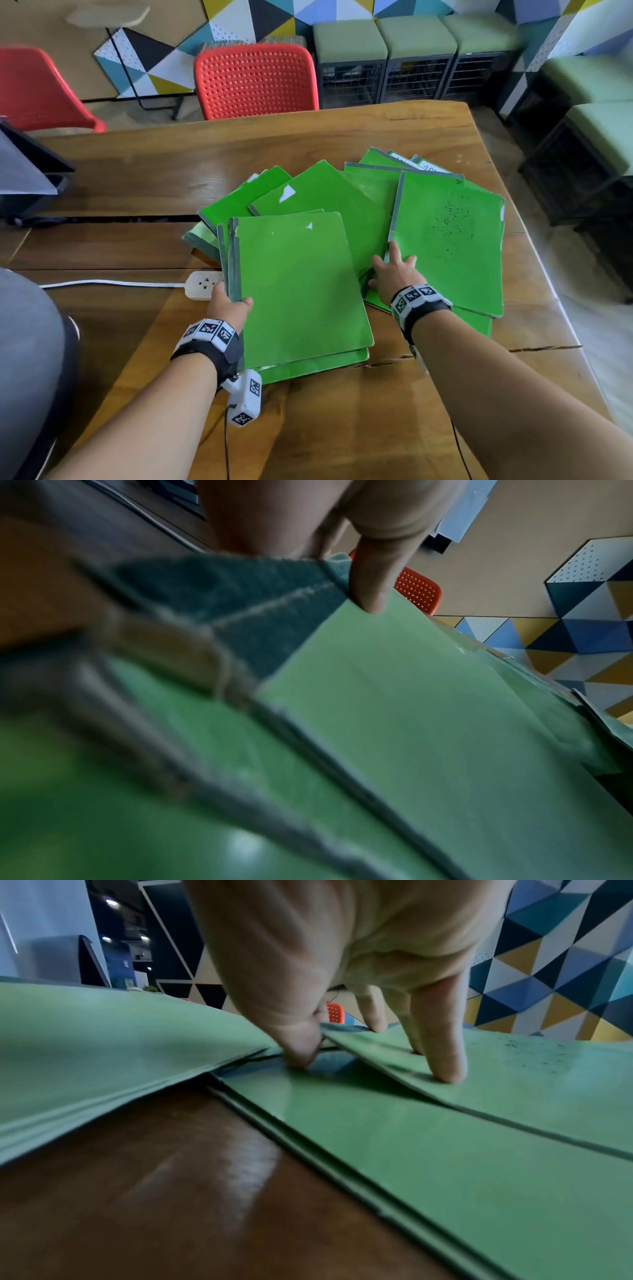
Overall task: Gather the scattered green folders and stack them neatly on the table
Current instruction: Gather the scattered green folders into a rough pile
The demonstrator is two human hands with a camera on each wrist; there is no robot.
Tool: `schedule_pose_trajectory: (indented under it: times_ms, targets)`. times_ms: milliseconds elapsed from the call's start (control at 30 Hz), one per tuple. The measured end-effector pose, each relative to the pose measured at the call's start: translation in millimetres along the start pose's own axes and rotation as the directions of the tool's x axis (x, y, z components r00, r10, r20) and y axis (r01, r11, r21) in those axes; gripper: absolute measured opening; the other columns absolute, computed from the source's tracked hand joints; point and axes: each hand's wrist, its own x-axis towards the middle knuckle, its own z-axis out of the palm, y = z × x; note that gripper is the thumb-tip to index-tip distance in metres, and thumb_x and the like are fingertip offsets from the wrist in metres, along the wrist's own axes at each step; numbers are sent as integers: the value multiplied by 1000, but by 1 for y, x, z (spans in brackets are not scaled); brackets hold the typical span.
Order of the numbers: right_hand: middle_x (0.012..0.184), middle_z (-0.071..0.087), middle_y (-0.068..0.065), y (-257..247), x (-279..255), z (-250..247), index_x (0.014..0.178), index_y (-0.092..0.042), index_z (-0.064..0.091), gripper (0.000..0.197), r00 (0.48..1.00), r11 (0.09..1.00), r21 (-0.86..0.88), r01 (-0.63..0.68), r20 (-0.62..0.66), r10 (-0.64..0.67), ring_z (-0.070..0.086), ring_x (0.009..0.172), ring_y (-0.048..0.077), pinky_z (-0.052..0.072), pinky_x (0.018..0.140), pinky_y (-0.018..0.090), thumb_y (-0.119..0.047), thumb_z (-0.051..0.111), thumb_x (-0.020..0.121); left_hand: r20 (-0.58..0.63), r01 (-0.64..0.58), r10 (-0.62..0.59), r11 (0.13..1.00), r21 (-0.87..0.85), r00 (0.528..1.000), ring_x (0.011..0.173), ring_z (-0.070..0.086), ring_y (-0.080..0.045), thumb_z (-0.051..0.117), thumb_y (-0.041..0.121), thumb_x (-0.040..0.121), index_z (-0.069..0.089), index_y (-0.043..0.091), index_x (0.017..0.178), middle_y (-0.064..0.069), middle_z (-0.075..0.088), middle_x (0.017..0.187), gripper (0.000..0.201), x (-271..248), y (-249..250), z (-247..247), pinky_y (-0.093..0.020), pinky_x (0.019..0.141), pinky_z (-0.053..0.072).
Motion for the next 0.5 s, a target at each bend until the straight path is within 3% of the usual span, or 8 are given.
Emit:
schedule_pose_trajectory:
  times_ms: [100, 200, 267, 300, 367, 433, 500]
  targets:
    - [145, 25, 26, -5, -15, -8, 126, -17, 41, 38, 998, 996, 87, 29, -54, -24, 46, 124, 49, 57, 85, 51, -2, 45, 92, 17, -1, 1, 1000, -14, 1000, 140, 32, -32, 61, 12, 91, 20, 14, 151, -8, 27, 156, 73, 0, -2, -3, -45, 113, 28]
    - [134, 44, 22, -25, -45, -24, 125, -12, 40, 39, 970, 966, 201, 166, -208, -123, 62, 103, 33, 59, 82, 40, 5, 44, 90, 44, 7, -5, 999, -37, 999, 138, 34, -34, 56, 11, 93, 20, 12, 150, -10, 29, 155, 67, 2, -4, -3, -44, 111, 29]
    - [128, 52, 15, -48, -75, -28, 126, -11, 41, 40, 941, 921, 275, 276, -272, -200, 64, 88, 25, 60, 73, 31, 6, 40, 90, 76, 29, -23, 997, -77, 997, 130, 43, -35, 54, 9, 93, 29, 10, 145, -10, 43, 142, 57, -1, -8, -3, -43, 107, 34]
    - [121, 57, 12, -61, -91, -29, 126, -11, 40, 39, 933, 898, 304, 317, -270, -238, 61, 78, 21, 57, 63, 24, 4, 41, 90, 96, 50, -39, 992, -115, 995, 124, 48, -35, 54, 8, 92, 36, 9, 140, -7, 50, 130, 51, -1, -10, -2, -44, 107, 37]
    - [108, 63, 6, -84, -118, -27, 125, -17, 39, 32, 918, 856, 344, 386, -235, -319, 55, 68, 17, 42, 49, 15, -11, 47, 94, 129, 85, -60, 976, -198, 990, 117, 52, -33, 54, 10, 91, 44, 7, 132, -10, 55, 125, 42, 4, -14, 1, -47, 107, 37]
    - [106, 63, 3, -98, -138, -22, 127, -20, 39, 41, 908, 829, 370, 419, -148, -393, 59, 74, 19, 45, 55, 19, -37, 54, 94, 147, 115, -81, 965, -238, 986, 127, 45, -33, 53, 21, 94, 39, 5, 140, -14, 48, 139, 51, -2, -16, 1, -48, 110, 32]
    - [116, 63, 4, -95, -135, -16, 132, -20, 41, 52, 928, 828, 425, 366, -98, -360, 64, 93, 20, 54, 72, 28, -51, 51, 92, 167, 145, -107, 961, -237, 980, 140, 32, -33, 55, 34, 94, 25, 8, 148, -12, 29, 154, 67, -9, -14, 0, -49, 113, 27]
